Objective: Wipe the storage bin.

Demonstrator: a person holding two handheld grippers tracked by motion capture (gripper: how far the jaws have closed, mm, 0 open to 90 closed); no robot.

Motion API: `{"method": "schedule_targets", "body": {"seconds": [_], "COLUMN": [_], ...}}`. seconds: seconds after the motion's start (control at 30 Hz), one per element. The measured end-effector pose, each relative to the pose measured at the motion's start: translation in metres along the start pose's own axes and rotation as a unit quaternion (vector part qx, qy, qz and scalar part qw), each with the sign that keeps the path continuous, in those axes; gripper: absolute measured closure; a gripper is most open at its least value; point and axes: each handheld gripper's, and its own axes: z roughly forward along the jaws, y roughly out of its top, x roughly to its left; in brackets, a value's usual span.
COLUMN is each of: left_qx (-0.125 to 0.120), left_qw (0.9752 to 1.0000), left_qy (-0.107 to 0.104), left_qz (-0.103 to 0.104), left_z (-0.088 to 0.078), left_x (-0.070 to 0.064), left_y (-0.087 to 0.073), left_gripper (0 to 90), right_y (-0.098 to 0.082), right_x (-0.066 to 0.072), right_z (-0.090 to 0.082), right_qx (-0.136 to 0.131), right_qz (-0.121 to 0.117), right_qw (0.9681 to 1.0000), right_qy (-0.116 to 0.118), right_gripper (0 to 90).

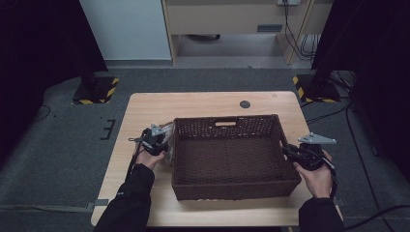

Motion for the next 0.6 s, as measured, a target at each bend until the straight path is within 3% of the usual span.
{"method": "schedule_targets", "body": {"seconds": [0.13, 0.23, 0.3, 0.37, 0.47, 0.6], "left_qx": [-0.041, -0.092, -0.126, -0.131, -0.115, -0.097], "left_qw": [0.9985, 0.9943, 0.9895, 0.9895, 0.9925, 0.9945], "left_qy": [-0.01, -0.018, -0.033, -0.031, -0.02, -0.009], "left_qz": [-0.034, -0.05, -0.062, -0.053, -0.037, -0.04], "left_z": [-0.015, -0.034, -0.043, -0.046, -0.036, -0.023], "left_x": [0.009, 0.015, 0.015, 0.013, 0.01, 0.012], "left_y": [0.004, 0.012, 0.018, 0.022, 0.024, 0.023], "left_gripper": [73.8, 73.9, 73.9, 73.9, 73.8, 73.8], "right_y": [0.0, 0.0, 0.0, 0.0, 0.0, 0.0], "right_x": [0.0, 0.0, 0.0, 0.0, 0.0, 0.001], "right_z": [0.0, 0.0, 0.0, 0.0, 0.0, 0.0], "right_qx": [0.001, 0.001, 0.001, 0.001, 0.001, -0.001], "right_qz": [-0.003, -0.003, -0.003, -0.003, -0.003, -0.002], "right_qw": [1.0, 1.0, 1.0, 1.0, 1.0, 1.0], "right_qy": [0.0, -0.002, -0.002, -0.002, -0.003, -0.001], "right_gripper": [71.7, 71.6, 71.7, 71.7, 71.7, 71.4]}}
